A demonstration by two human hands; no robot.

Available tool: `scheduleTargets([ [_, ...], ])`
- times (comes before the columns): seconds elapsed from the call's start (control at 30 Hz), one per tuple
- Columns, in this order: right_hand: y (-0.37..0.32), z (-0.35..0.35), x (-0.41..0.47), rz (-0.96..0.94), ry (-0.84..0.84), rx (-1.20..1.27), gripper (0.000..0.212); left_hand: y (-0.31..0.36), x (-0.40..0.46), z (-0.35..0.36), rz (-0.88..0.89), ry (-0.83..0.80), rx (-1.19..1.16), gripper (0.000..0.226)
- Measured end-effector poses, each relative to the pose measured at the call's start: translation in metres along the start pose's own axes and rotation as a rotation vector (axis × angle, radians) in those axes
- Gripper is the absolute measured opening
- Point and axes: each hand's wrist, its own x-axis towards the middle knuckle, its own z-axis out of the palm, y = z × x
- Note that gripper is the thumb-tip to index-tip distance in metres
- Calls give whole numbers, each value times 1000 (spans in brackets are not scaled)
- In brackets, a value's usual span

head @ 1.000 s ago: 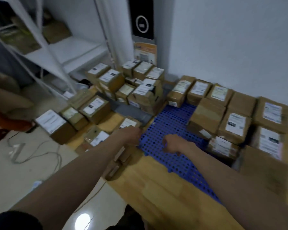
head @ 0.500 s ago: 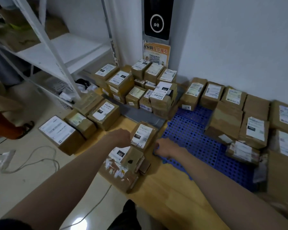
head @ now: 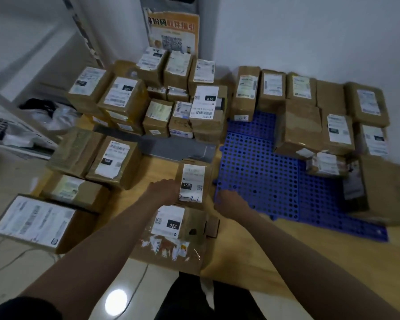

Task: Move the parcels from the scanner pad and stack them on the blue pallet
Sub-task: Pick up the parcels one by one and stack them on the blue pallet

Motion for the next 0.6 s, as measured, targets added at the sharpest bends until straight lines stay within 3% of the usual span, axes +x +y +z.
scheduleTargets([
  [0.13, -6, 11, 27, 16, -59, 26, 21, -6, 22, 10, 36, -32, -83, 29],
  [0.2, -13, 14, 37, 11, -94, 26, 9, -9, 32, 15, 50, -47, -150, 33],
  [0.3, -22, 14, 49, -11, -136, 13, 32, -11, 40, 15, 68, -59, -234, 41],
  [0.6, -30, 1, 44, -50, -60, 71, 26, -15, 37, -2, 111, -21, -283, 50],
])
